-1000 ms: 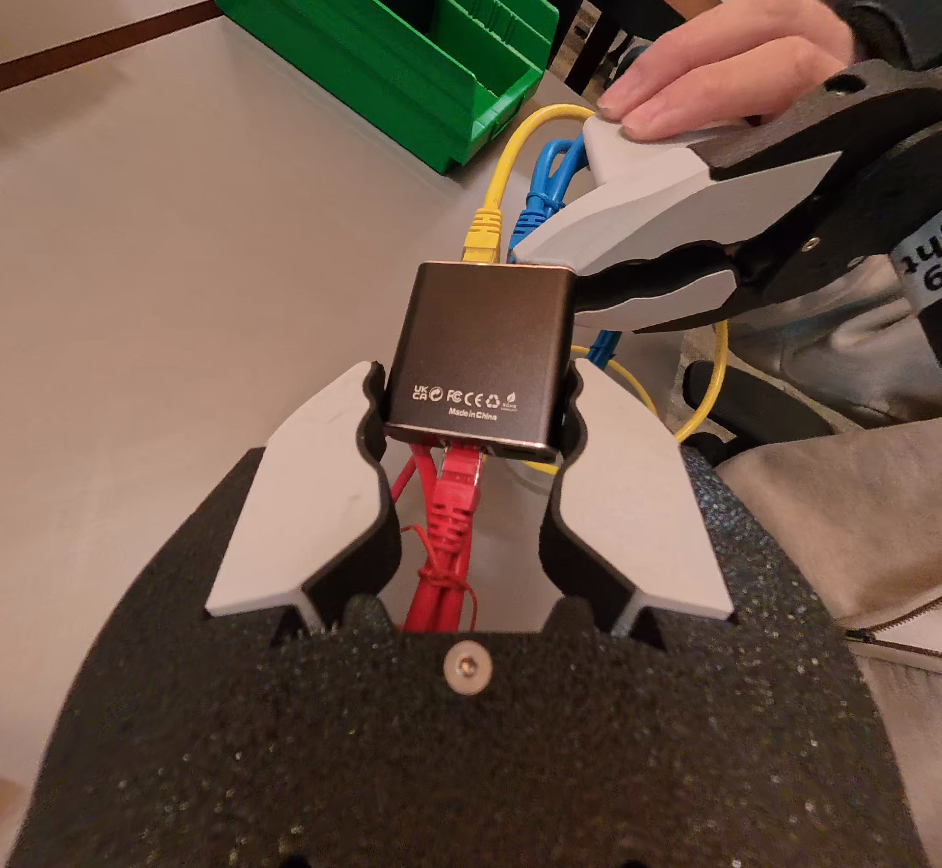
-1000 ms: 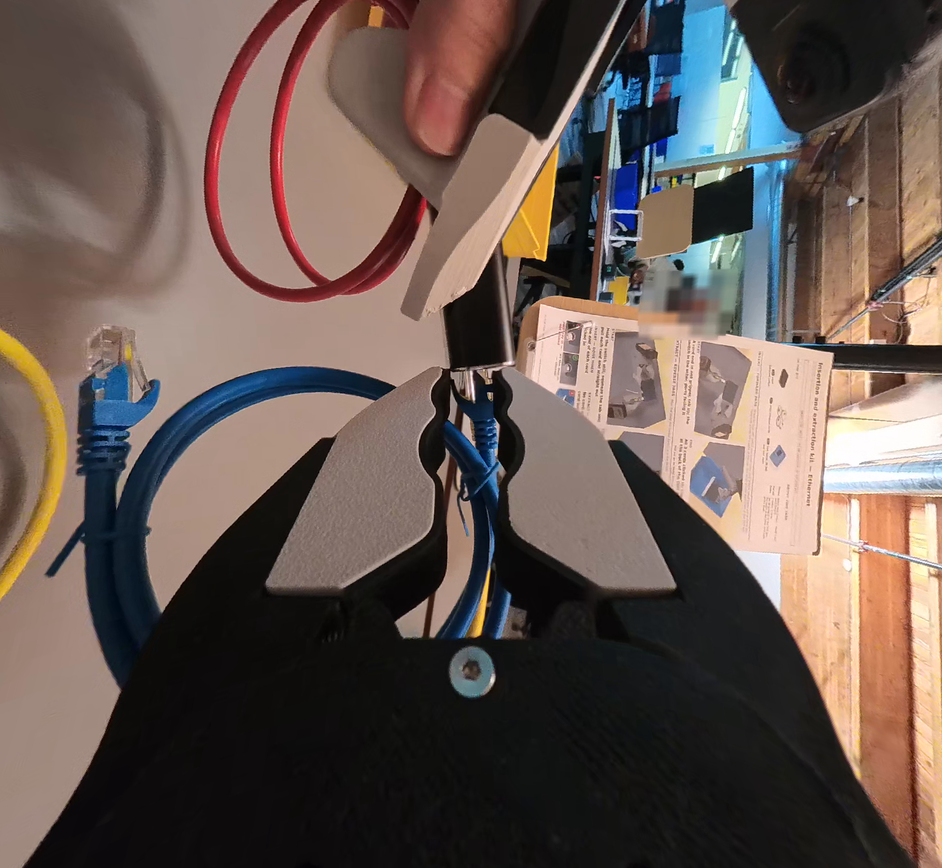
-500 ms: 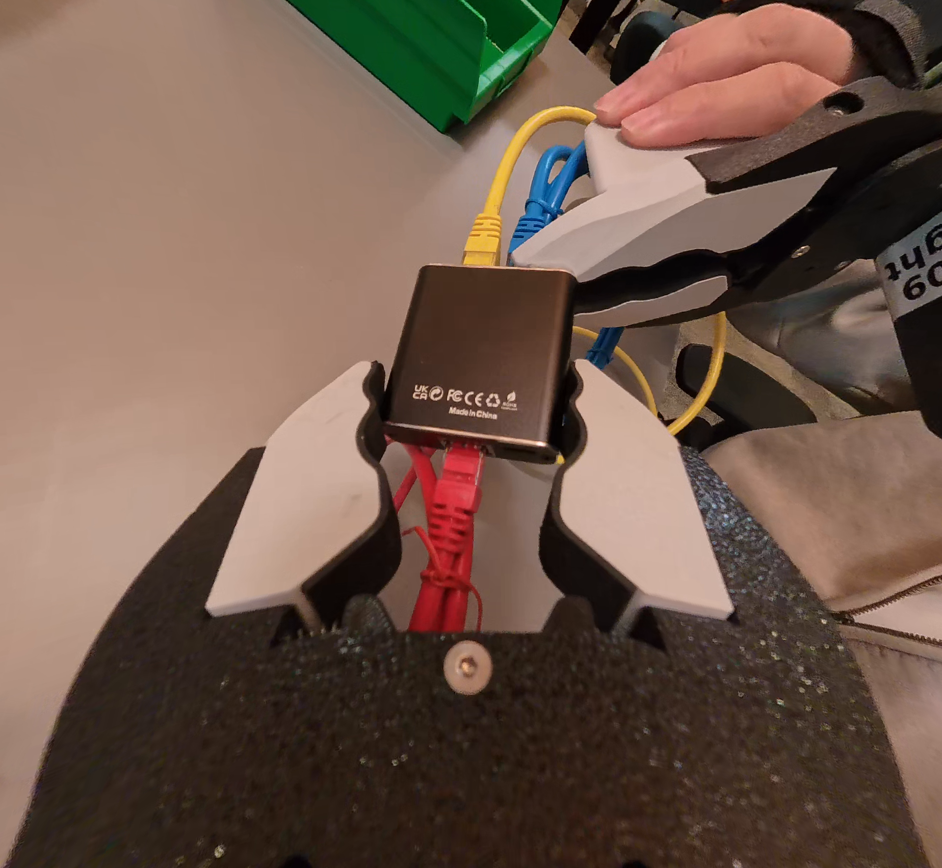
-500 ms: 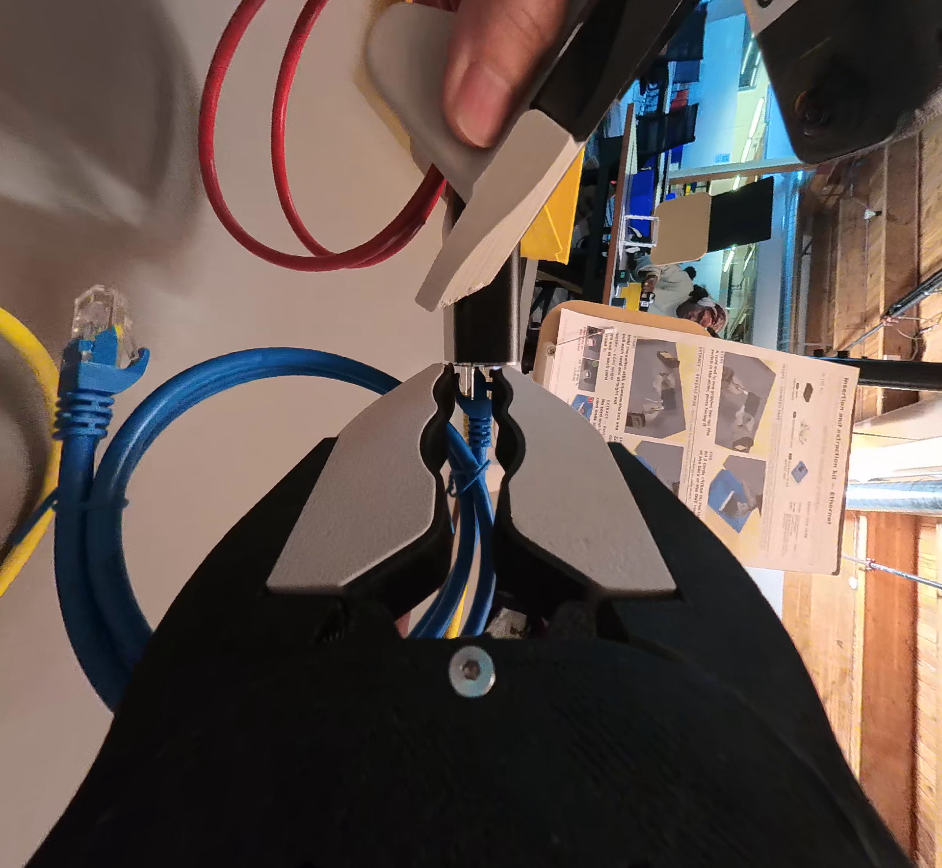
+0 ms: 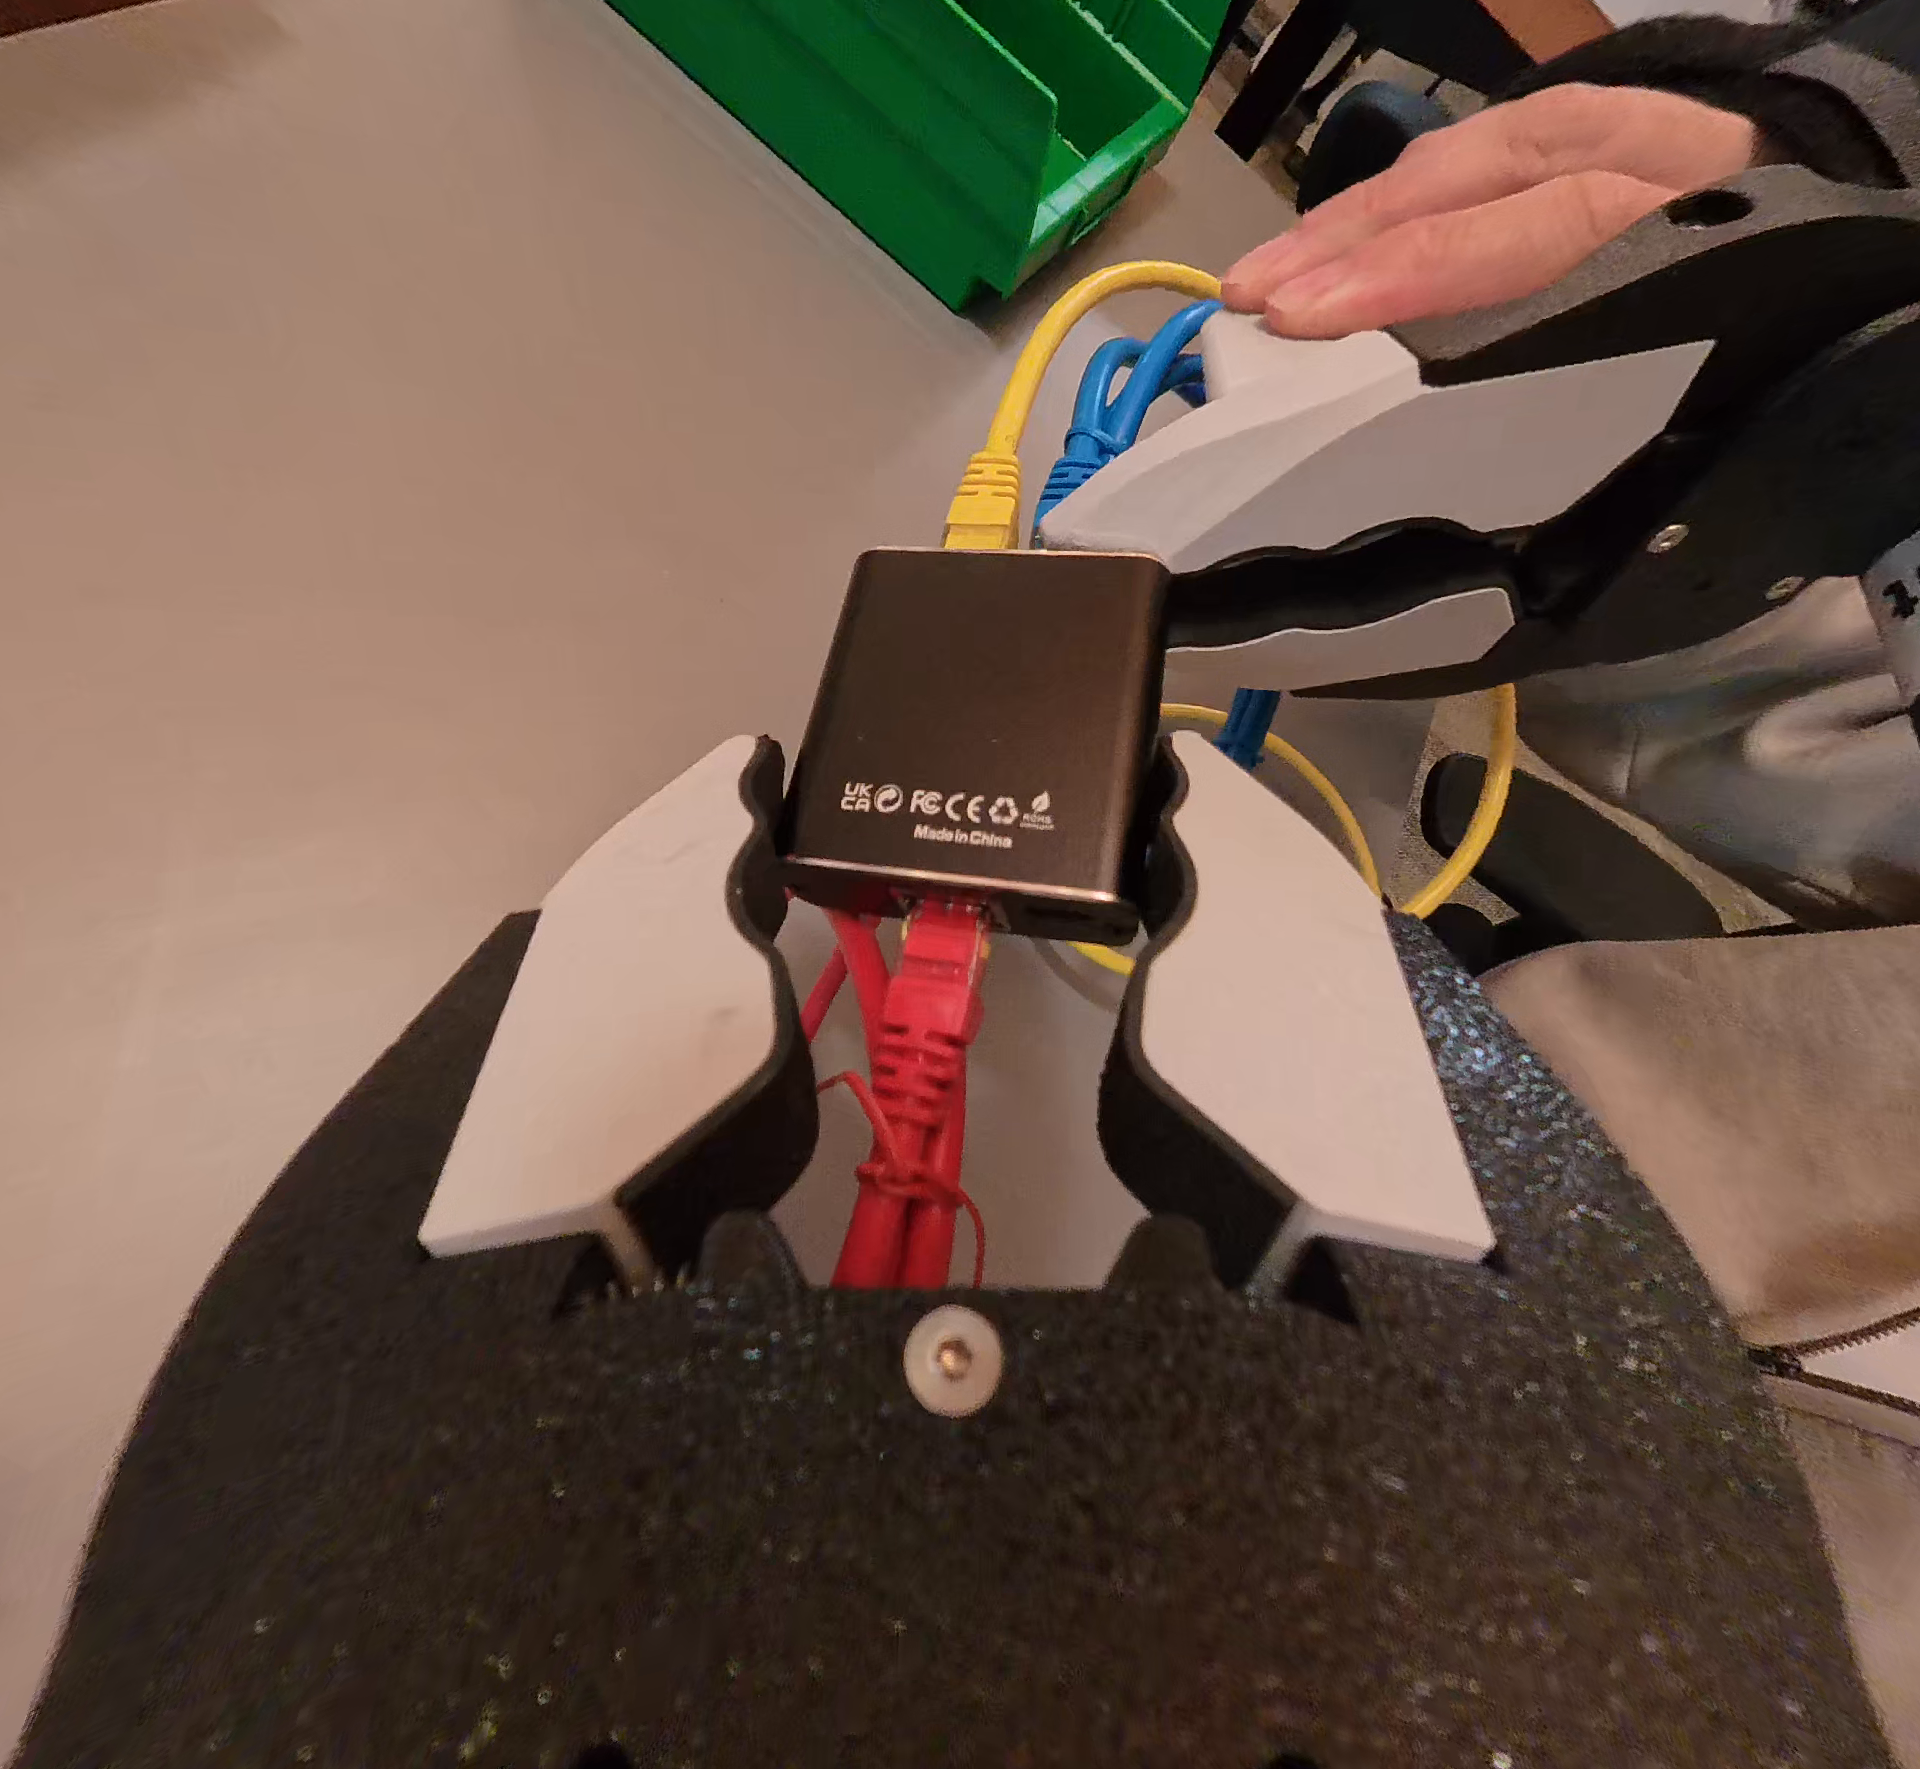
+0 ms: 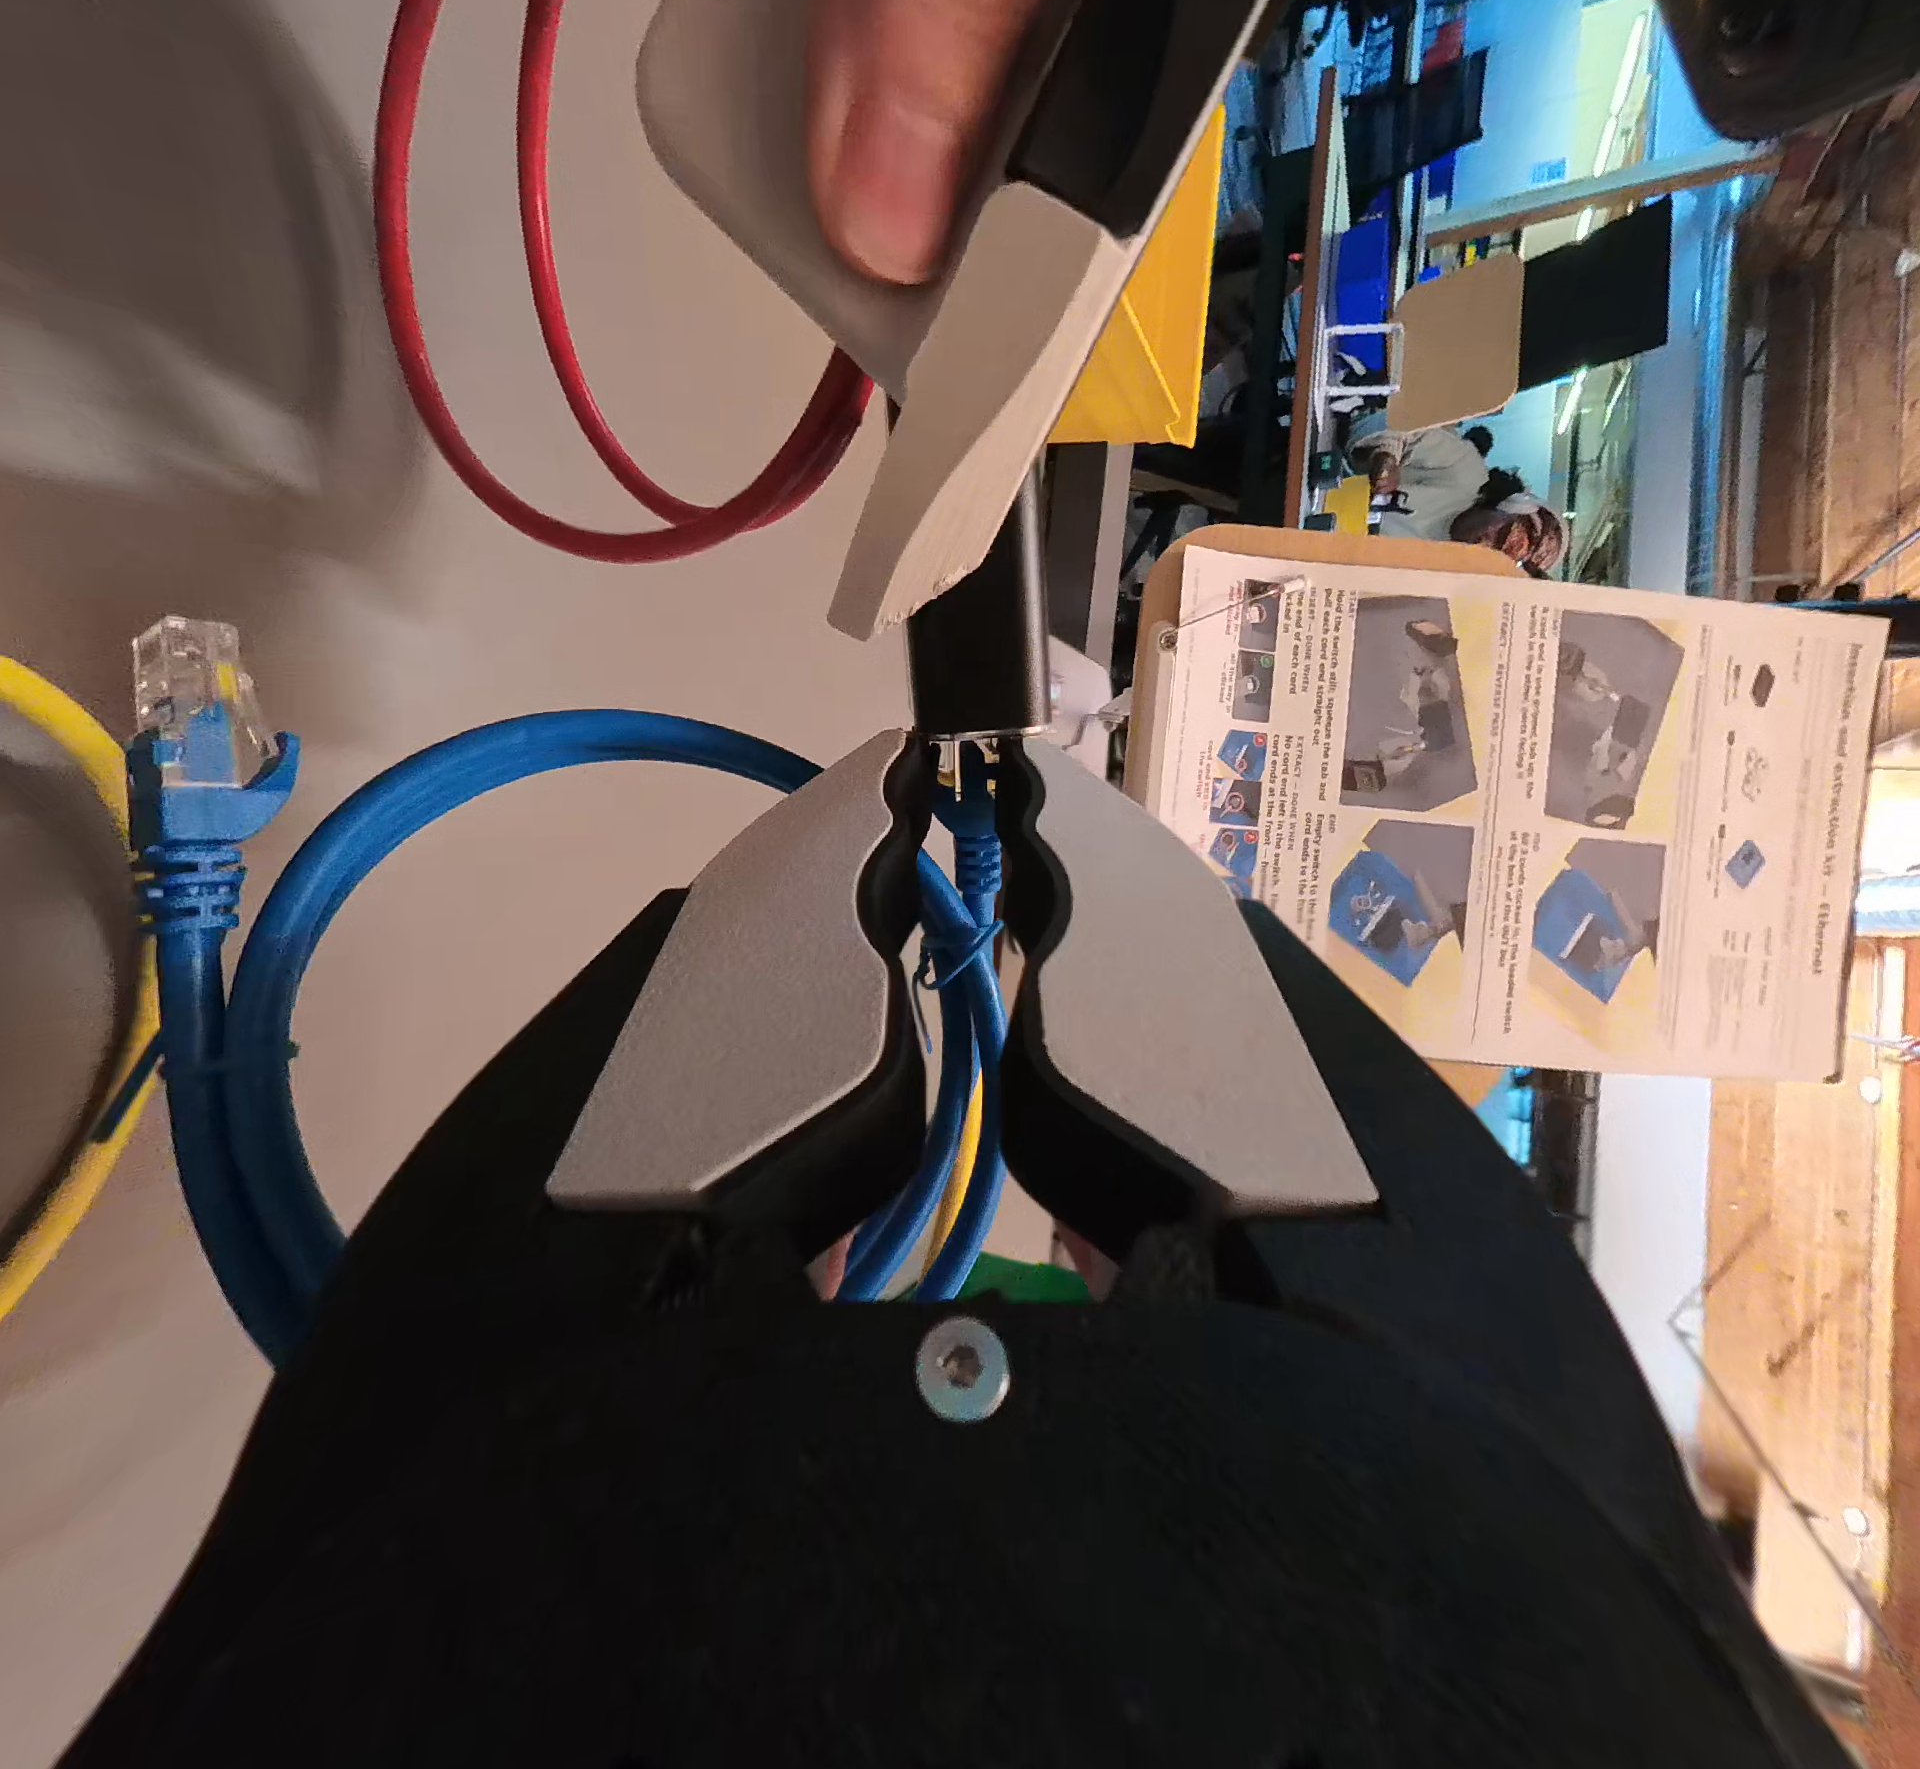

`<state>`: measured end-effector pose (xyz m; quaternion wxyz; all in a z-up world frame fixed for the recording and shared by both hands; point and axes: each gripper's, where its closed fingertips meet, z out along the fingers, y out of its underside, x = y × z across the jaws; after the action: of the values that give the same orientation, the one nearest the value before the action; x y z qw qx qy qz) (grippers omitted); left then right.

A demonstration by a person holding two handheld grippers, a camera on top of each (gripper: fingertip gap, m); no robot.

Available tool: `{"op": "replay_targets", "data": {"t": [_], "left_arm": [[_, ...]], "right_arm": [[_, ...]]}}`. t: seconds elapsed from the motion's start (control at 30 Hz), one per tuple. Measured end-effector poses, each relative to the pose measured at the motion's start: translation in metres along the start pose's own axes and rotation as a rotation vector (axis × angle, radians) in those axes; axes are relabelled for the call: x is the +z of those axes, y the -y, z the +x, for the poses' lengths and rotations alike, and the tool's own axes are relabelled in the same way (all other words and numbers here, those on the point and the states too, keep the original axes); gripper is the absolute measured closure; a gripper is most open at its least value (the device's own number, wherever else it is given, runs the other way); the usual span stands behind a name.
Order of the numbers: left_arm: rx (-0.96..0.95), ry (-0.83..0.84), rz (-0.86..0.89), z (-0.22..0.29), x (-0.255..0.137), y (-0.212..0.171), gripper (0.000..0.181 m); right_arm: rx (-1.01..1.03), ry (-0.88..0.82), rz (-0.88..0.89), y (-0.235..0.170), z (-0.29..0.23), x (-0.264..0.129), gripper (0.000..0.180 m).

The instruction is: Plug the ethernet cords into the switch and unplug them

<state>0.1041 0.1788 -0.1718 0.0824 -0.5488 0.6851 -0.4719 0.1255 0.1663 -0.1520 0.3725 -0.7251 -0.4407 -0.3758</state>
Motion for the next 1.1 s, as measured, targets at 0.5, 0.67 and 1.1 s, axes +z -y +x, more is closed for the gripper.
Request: {"op": "replay_targets", "data": {"t": [0.5, 0.67, 1.1], "left_arm": [[0.01, 0.039, 0.068, 0.0, 0.0, 0.009, 0.115], [0.043, 0.087, 0.062, -0.004, 0.001, 0.007, 0.115], [-0.097, -0.066, 0.12, 0.001, 0.007, 0.008, 0.115]], "right_arm": [[-0.014, 0.017, -0.005, -0.004, 0.009, -0.002, 0.166], [0.025, 0.028, 0.003, -0.005, 0.004, 0.002, 0.166], [-0.182, 0.025, -0.039, -0.008, 0.011, -0.002, 0.166]]}}
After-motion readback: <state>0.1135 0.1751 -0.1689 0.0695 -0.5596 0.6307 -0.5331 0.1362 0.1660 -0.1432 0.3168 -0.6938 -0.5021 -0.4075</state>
